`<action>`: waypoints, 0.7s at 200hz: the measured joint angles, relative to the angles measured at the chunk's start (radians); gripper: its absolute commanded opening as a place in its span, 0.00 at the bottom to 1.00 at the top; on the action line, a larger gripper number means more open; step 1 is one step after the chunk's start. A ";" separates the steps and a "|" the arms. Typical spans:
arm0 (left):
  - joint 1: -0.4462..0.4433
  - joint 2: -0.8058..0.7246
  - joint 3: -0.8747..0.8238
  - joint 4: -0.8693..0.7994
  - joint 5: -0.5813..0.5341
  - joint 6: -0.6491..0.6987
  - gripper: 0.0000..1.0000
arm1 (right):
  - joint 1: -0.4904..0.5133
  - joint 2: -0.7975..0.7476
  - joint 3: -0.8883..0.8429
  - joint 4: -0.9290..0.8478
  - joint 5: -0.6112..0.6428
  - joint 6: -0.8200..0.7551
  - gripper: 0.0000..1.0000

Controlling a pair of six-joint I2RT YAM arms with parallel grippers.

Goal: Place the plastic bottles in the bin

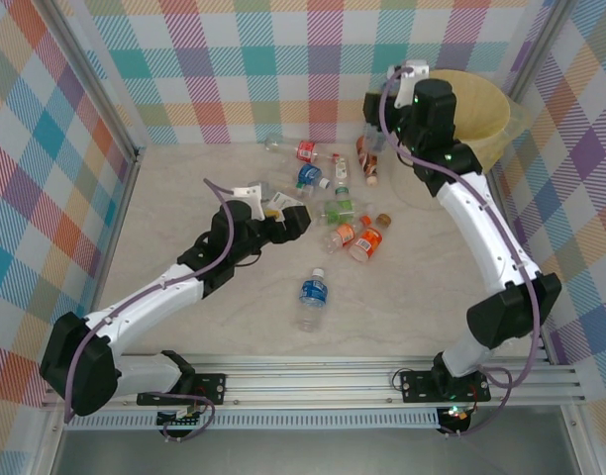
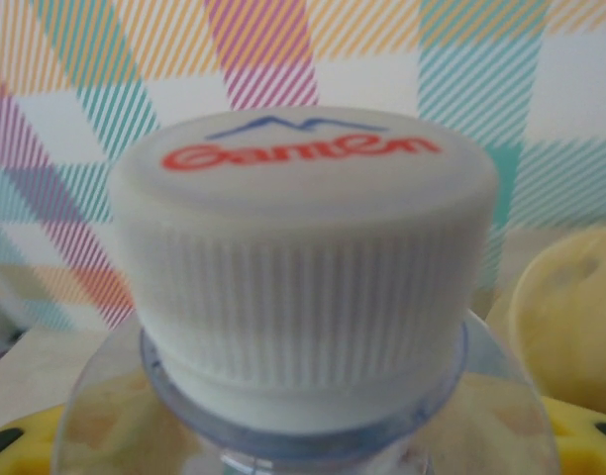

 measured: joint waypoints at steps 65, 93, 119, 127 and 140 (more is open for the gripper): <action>0.000 -0.058 -0.060 -0.037 -0.092 -0.032 1.00 | -0.105 0.268 0.421 -0.064 0.118 -0.141 0.58; 0.000 -0.079 -0.068 -0.040 -0.111 -0.037 1.00 | -0.182 0.382 0.591 -0.143 0.139 -0.154 0.58; 0.000 -0.086 -0.084 -0.056 -0.127 -0.055 1.00 | -0.236 0.429 0.618 -0.208 0.156 -0.155 0.59; 0.000 -0.086 -0.090 -0.059 -0.130 -0.058 1.00 | -0.248 0.436 0.618 -0.225 0.163 -0.155 0.59; 0.000 -0.086 -0.096 -0.068 -0.132 -0.062 1.00 | -0.267 0.451 0.618 -0.257 0.172 -0.154 0.59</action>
